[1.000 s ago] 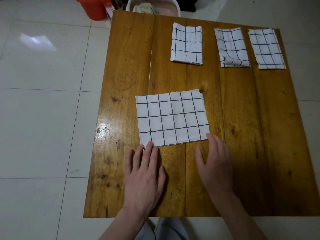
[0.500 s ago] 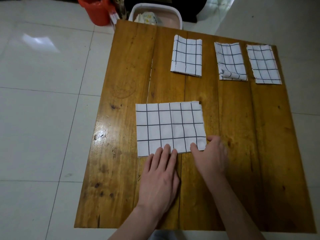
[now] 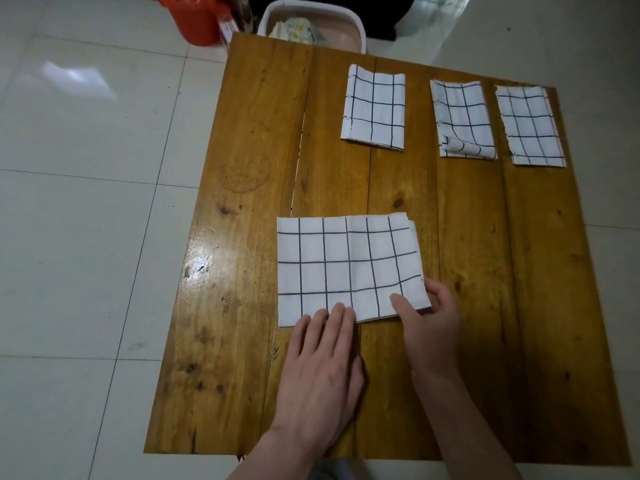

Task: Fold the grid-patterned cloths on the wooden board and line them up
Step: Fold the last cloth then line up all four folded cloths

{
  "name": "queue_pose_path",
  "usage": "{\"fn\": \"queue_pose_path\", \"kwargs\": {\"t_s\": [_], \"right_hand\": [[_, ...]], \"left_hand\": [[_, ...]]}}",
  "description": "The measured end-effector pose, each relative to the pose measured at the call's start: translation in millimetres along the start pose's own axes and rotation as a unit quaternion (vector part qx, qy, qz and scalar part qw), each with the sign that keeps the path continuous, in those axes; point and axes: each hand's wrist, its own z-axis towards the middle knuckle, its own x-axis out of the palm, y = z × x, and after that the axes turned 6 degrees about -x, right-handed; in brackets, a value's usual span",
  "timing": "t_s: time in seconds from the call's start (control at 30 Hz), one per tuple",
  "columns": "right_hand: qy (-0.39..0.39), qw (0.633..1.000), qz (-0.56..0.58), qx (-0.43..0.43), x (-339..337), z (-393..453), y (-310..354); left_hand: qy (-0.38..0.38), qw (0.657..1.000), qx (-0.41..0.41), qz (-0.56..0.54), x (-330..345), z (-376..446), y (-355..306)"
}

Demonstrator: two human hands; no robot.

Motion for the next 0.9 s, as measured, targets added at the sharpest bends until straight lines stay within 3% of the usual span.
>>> {"fn": "queue_pose_path", "kwargs": {"t_s": [0.47, 0.7, 0.9], "right_hand": [[0.011, 0.989, -0.073, -0.131, -4.5, -38.1, -13.5], [0.064, 0.936, -0.217, -0.271, 15.1, -49.8, -20.4], [0.135, 0.889, -0.265, -0.348, 30.9, -52.7, -31.0]], "left_hand": [[-0.001, 0.998, 0.046, 0.031, 7.1, 8.1, 5.1], [0.002, 0.998, 0.057, 0.001, 4.1, 6.7, 16.6], [-0.033, 0.997, -0.043, -0.050, -7.8, -0.7, 42.2]]}}
